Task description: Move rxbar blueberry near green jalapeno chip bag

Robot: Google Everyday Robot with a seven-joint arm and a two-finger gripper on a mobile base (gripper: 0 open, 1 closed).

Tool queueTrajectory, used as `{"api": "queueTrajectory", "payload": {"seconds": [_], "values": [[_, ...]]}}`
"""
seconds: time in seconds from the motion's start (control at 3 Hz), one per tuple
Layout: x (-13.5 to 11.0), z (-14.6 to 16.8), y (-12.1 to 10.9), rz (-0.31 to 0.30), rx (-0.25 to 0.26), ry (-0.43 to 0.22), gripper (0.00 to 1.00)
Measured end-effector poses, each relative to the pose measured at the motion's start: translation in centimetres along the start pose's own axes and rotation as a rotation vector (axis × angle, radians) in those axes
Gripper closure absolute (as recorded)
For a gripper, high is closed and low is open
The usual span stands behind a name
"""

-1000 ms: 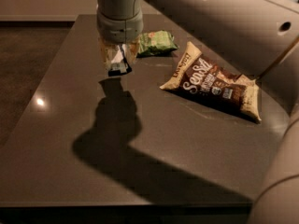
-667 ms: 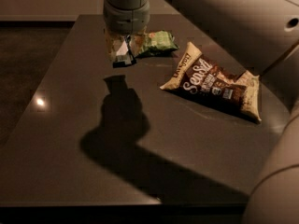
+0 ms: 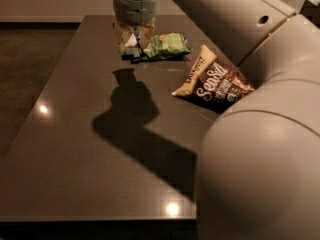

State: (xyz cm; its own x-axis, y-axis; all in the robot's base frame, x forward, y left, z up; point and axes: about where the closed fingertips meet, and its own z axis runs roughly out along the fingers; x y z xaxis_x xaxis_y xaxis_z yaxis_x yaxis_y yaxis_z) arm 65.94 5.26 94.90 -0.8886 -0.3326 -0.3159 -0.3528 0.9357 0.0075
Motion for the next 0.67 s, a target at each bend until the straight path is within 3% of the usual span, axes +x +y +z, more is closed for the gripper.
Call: {"api": "queueTrajectory", "payload": {"seconds": [0.67], "values": [[-2.3, 1.7, -4.2, 0.065, 0.009, -0.011, 1.0]]}}
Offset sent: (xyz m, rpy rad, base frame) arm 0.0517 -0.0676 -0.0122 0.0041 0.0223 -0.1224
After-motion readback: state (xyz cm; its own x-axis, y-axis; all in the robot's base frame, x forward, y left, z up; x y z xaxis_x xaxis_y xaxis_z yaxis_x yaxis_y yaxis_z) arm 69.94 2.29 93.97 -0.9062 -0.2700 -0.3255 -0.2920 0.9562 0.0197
